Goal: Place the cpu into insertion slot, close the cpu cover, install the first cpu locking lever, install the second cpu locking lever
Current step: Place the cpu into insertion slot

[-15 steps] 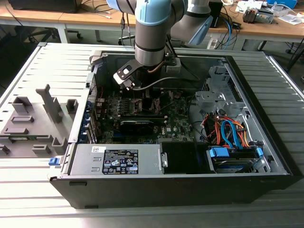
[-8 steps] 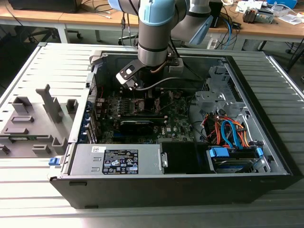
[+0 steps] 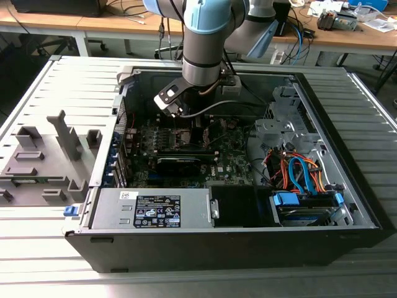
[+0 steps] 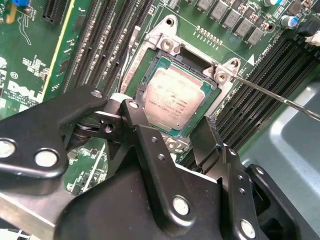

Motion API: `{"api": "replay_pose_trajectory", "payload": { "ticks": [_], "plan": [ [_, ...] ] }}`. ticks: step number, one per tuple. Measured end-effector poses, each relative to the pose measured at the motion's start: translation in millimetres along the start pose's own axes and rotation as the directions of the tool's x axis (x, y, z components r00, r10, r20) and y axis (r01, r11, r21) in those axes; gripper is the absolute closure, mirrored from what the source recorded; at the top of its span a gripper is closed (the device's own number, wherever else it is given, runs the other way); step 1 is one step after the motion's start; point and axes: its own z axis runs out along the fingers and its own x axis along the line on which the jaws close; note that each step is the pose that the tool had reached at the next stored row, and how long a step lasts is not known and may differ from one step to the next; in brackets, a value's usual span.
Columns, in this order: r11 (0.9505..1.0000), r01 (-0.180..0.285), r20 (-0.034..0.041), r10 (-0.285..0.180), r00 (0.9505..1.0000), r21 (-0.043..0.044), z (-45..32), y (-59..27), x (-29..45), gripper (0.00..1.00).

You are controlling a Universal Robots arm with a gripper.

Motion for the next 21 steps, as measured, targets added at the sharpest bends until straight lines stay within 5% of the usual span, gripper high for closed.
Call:
{"api": "replay_pose_trajectory", "payload": {
  "ticks": [6, 10, 14, 21],
  "plan": [
    [1.0, 0.0, 0.0003, 0.0, 1.0, 0.0002, -0.8, -0.1, 0.1, 0.38],
    [1.0, 0.0, 0.0006, 0.0, 1.0, -0.0019, -14.7, -1.0, 0.0, 0.38],
    [1.0, 0.0, 0.0002, 0.0, 1.0, -0.0023, -15.4, -1.1, 0.1, 0.39],
    [1.0, 0.004, -0.0002, -0.004, 1.0, 0.0003, -14.8, -0.8, -1.8, 0.71]
  ]
}}
